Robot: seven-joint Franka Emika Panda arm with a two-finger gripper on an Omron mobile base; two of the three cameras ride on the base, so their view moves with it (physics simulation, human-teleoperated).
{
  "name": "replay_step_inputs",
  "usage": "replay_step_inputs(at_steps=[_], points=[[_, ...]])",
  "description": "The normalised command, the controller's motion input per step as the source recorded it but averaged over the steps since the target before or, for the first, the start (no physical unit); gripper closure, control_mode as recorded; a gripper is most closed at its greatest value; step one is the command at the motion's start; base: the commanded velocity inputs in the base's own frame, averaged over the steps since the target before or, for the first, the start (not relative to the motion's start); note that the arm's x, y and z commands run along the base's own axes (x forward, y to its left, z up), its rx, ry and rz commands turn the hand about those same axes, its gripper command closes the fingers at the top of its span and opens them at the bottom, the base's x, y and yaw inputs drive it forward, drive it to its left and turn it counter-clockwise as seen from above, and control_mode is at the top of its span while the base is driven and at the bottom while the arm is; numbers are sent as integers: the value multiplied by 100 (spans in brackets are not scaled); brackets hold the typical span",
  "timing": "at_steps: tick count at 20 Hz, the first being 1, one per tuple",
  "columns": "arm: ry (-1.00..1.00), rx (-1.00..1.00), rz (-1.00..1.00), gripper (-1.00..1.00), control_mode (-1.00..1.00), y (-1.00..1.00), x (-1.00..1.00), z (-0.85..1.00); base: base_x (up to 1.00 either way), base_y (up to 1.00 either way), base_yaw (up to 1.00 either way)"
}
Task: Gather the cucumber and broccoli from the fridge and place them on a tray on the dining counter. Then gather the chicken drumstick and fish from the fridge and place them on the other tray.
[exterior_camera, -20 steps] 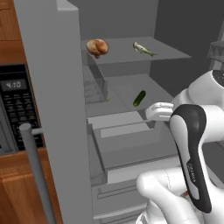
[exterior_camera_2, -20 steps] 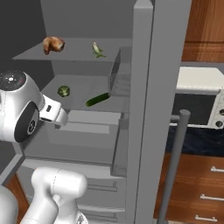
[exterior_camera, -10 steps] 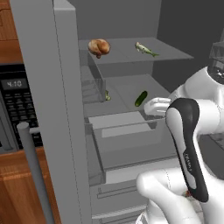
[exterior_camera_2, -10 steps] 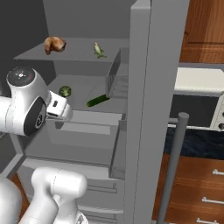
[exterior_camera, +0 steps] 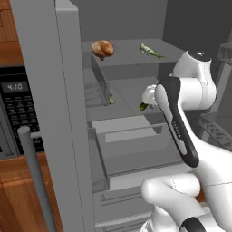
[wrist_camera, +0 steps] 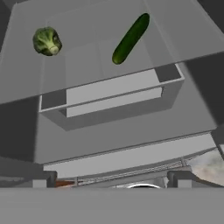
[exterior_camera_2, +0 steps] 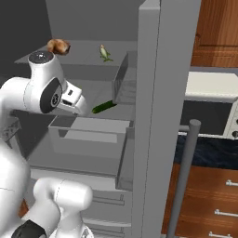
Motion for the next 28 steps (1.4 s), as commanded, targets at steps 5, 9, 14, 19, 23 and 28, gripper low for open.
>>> replay_step_inputs(at_steps=[5, 9, 14, 19, 23, 28], points=[[9, -7, -11, -100, -100, -18, 40, -45, 0, 0, 0], [8, -12, -7, -100, -100, -12, 58, -35, 0, 0, 0], [5, -4, -9, -100, -100, -4, 68, -19, 0, 0, 0], [0, -4, -6, -100, -100, -4, 52, -17, 0, 0, 0], [-6, -9, -3, -100, -100, -1, 38, -32, 0, 0, 0], [-7, -5, 0, -100, -100, -4, 39, -28, 0, 0, 0]])
